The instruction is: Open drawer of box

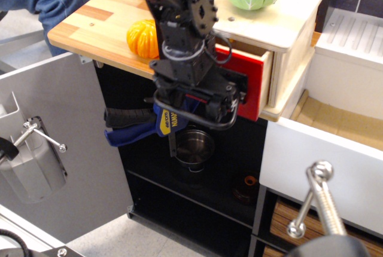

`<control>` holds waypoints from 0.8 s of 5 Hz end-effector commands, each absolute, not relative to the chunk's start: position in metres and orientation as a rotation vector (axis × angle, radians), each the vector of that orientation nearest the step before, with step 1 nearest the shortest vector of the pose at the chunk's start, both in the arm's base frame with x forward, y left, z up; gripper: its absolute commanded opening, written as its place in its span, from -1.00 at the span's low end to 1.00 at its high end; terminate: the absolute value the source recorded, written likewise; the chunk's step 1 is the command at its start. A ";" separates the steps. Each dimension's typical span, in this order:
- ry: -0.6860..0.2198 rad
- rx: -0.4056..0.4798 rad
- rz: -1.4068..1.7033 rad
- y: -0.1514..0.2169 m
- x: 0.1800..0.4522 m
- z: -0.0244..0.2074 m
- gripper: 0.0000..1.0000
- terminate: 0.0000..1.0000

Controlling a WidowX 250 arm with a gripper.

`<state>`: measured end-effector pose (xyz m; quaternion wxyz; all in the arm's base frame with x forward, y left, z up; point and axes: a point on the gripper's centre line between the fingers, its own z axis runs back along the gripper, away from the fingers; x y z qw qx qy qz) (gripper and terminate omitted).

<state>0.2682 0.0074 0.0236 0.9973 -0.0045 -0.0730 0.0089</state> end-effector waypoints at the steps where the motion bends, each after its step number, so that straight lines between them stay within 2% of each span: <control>1: -0.086 0.007 -0.035 0.006 0.227 0.028 1.00 -1.00; 2: 0.067 -0.005 -0.091 0.009 0.222 0.036 1.00 -1.00; 3: 0.085 0.024 -0.186 0.018 0.200 0.038 1.00 -1.00; 4: 0.074 0.016 -0.186 0.015 0.200 0.038 1.00 -1.00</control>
